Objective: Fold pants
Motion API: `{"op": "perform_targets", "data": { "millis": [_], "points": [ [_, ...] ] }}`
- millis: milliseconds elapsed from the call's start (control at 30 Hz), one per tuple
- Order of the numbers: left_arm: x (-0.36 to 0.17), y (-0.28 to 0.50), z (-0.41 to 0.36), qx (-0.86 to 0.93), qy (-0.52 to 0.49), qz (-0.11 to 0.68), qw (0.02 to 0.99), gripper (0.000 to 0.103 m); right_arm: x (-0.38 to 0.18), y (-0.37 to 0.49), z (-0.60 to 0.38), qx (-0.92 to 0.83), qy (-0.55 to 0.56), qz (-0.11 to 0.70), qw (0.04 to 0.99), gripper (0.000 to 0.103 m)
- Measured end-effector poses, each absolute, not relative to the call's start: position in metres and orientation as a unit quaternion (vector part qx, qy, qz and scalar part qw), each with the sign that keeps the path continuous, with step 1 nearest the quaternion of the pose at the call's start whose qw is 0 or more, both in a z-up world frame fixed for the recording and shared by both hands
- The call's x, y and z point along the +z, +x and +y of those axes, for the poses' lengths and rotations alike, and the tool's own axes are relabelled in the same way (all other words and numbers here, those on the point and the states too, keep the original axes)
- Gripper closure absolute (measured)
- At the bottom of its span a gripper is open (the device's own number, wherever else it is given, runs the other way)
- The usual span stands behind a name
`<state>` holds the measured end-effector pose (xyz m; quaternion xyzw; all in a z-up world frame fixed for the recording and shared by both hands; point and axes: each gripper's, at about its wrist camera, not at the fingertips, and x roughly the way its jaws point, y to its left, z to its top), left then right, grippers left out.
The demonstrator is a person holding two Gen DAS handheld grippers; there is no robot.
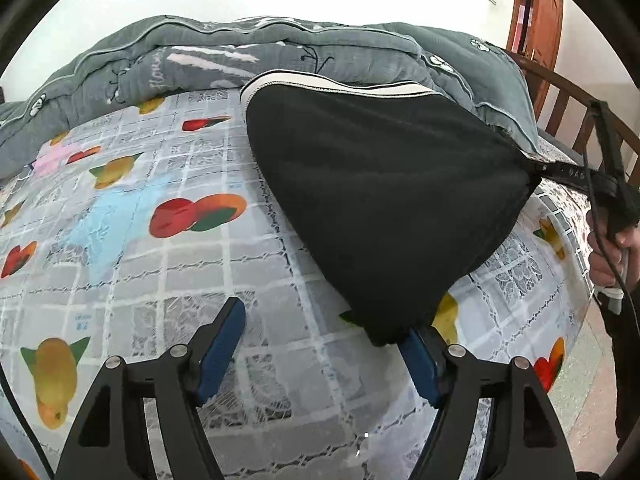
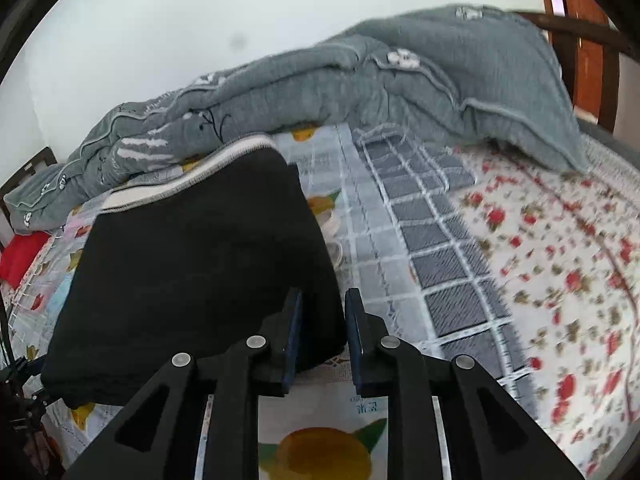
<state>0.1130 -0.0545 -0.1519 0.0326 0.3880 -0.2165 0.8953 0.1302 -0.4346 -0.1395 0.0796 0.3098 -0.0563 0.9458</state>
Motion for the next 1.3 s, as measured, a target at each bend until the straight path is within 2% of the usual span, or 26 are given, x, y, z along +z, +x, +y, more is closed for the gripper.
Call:
{"op": "perform_targets", "data": {
  "millis": [133,267,467,700,767,933,1067,1133,1167,1200,1267,1300],
  "points": [
    [-0.146,0.1,-0.041,-0.248,0.003,0.372,0.894,0.031,-0.12,0.121,-0.422,-0.058,0.039,0.281,0.957,0.08],
    [-0.135,0.092,-0.024,-0.283,-0.045,0.353,0.891,0.031,-0.119,0.117,-0.404,-0.039,-0.007,0.269,0.962,0.066],
    [-0.125,0.108,-0.038,-0.254,-0.044,0.359,0.897,0.033,-0.166,0.146,-0.391,-0.042,-0.016,0.349,0.936,0.066],
    [-0.148,0.137,-0.07,-0.213,-0.014,0.409,0.887,0.03,-0.144,0.127,-0.391,-0.03,-0.039,0.316,0.947,0.066],
    [-0.151,0.141,-0.071,-0.217,-0.018,0.412,0.885,0.03,-0.135,0.125,-0.395,-0.034,-0.045,0.3,0.952,0.057],
    [-0.137,0.158,-0.052,-0.264,-0.092,0.402,0.872,0.033,-0.127,0.147,-0.419,-0.038,-0.005,0.302,0.952,0.054],
    [-0.147,0.189,-0.049,-0.262,-0.128,0.429,0.855,0.034,-0.136,0.184,-0.441,-0.024,0.065,0.331,0.941,0.054],
    [-0.157,0.202,-0.051,-0.265,-0.143,0.449,0.842,0.034,-0.145,0.198,-0.446,-0.015,0.09,0.345,0.934,0.05],
    [-0.163,0.208,-0.051,-0.269,-0.157,0.457,0.833,0.039,-0.15,0.203,-0.449,-0.01,0.11,0.346,0.932,0.05],
    [-0.165,0.21,-0.051,-0.275,-0.168,0.46,0.827,0.049,-0.152,0.205,-0.452,-0.003,0.124,0.346,0.93,0.05],
    [-0.169,0.217,-0.051,-0.283,-0.187,0.473,0.813,0.056,-0.158,0.208,-0.455,0.022,0.157,0.358,0.92,0.05],
    [-0.17,0.221,-0.05,-0.285,-0.198,0.479,0.806,0.064,-0.161,0.21,-0.457,0.037,0.171,0.367,0.914,0.05]
  ]
}}
